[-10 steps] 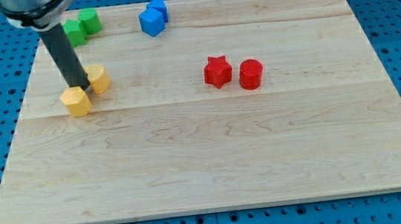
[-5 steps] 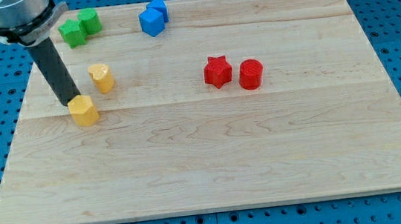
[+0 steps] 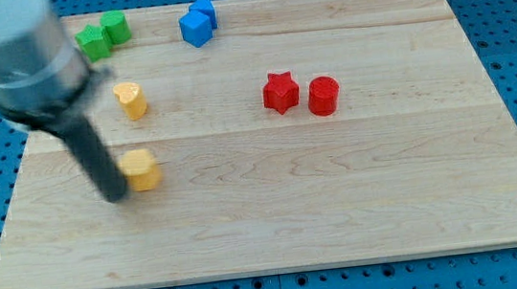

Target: Push the yellow hexagon towards the bottom right

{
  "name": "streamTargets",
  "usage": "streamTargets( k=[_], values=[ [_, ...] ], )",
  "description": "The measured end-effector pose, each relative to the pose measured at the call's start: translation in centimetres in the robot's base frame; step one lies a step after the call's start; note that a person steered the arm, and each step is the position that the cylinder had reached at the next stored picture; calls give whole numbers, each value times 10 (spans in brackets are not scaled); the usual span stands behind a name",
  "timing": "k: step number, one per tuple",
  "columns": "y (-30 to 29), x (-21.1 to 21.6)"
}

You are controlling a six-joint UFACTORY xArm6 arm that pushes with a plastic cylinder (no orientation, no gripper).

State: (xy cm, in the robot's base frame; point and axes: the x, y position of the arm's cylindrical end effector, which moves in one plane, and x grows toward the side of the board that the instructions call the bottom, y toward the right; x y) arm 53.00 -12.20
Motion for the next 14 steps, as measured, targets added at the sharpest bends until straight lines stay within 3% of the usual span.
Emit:
streamTargets(
  k=[1, 3, 4, 5, 6, 7, 8, 10, 11, 13, 14],
  values=[
    [111, 5],
    [-45, -5],
    [-44, -44],
    [97, -30],
    [163, -14],
    [133, -16],
    [217, -18],
    [210, -51],
    [251, -40],
    [279, -1],
    [269, -14]
  ],
)
